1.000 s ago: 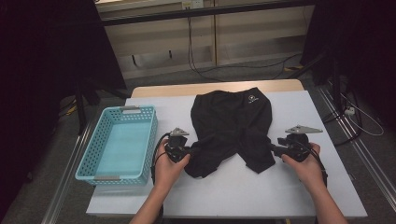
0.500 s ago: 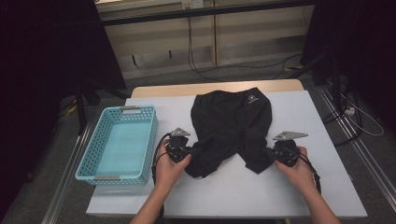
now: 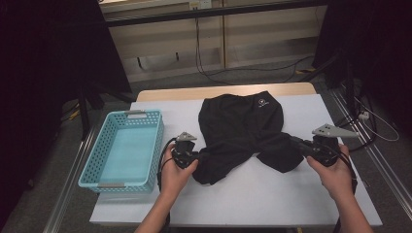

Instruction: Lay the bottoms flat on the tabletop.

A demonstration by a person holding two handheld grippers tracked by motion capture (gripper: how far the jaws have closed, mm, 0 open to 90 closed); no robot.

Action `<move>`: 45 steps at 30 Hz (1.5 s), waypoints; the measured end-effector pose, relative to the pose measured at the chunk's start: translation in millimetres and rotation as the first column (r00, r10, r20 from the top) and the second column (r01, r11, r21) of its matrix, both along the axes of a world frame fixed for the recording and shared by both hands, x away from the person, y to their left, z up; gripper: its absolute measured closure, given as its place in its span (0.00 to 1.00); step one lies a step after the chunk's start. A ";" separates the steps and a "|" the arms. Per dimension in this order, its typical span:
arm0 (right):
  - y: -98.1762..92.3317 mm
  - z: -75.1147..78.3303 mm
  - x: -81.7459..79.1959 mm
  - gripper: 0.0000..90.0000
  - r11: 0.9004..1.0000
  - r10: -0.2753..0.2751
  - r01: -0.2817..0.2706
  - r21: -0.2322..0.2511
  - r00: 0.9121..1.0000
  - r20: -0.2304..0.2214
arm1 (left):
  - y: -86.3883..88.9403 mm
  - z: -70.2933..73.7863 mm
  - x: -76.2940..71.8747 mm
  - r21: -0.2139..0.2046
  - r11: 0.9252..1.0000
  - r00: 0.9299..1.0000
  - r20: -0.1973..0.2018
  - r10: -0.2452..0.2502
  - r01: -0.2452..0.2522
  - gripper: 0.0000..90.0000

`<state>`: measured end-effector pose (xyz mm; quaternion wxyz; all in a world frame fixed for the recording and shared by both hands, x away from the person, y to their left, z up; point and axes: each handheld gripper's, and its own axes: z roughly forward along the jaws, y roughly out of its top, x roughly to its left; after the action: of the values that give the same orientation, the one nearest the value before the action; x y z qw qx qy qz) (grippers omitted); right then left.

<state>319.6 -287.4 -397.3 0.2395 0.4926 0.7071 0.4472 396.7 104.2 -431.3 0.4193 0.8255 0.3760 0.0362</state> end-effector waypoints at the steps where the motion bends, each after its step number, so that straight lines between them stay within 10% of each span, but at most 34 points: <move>1: 12.5 0.5 -3.3 0.98 0.998 0.051 -0.052 -0.025 0.999 -0.014 | -0.9 0.1 -0.6 0.001 1.000 1.000 -0.004 -0.005 0.005 0.97; 10: 72.6 -30.1 -6.8 0.91 0.973 0.212 -0.221 -0.072 0.971 -0.113 | -2.9 0.2 -2.2 -0.010 1.000 1.000 -0.003 -0.010 0.010 0.97; 12: 72.8 -36.5 -3.3 0.80 0.975 0.194 -0.206 -0.090 0.973 -0.123 | -2.5 0.3 -2.8 -0.012 1.000 1.000 -0.005 -0.009 0.009 0.97; 13: 65.8 -36.5 -0.6 0.59 0.984 0.162 -0.170 -0.058 0.980 -0.118 | -1.6 0.6 -2.6 -0.012 1.000 1.000 -0.004 -0.011 0.011 0.97; 18: 35.7 -26.8 6.5 0.46 0.999 0.049 -0.050 -0.007 0.996 -0.069 | -0.8 -1.3 -1.1 -0.008 1.000 1.000 -0.009 -0.013 0.013 0.97; 23: 14.9 -41.8 18.3 0.51 0.997 -0.056 0.049 -0.055 0.990 -0.133 | -1.3 -1.8 -0.4 -0.005 1.000 1.000 -0.009 -0.014 0.014 0.97; 28: 28.0 -61.6 25.3 0.62 0.989 -0.018 -0.015 -0.144 0.975 -0.223 | -2.9 -3.6 -0.7 -0.003 1.000 1.000 -0.011 -0.010 0.010 0.97; 35: 40.4 -63.6 26.3 0.92 0.991 0.036 -0.062 -0.115 0.977 -0.209 | -3.5 -4.7 -1.1 0.007 1.000 1.000 -0.018 -0.018 0.018 0.97; 45: 0.6 -30.5 2.6 0.96 0.997 -0.024 0.015 -0.070 0.990 -0.139 | -0.6 -2.7 -1.1 0.010 1.000 1.000 -0.020 0.002 -0.002 0.97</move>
<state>322.3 -286.8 -427.8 0.2106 0.5211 0.7323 0.3845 395.7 103.6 -433.9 0.4114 0.8276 0.3807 0.0300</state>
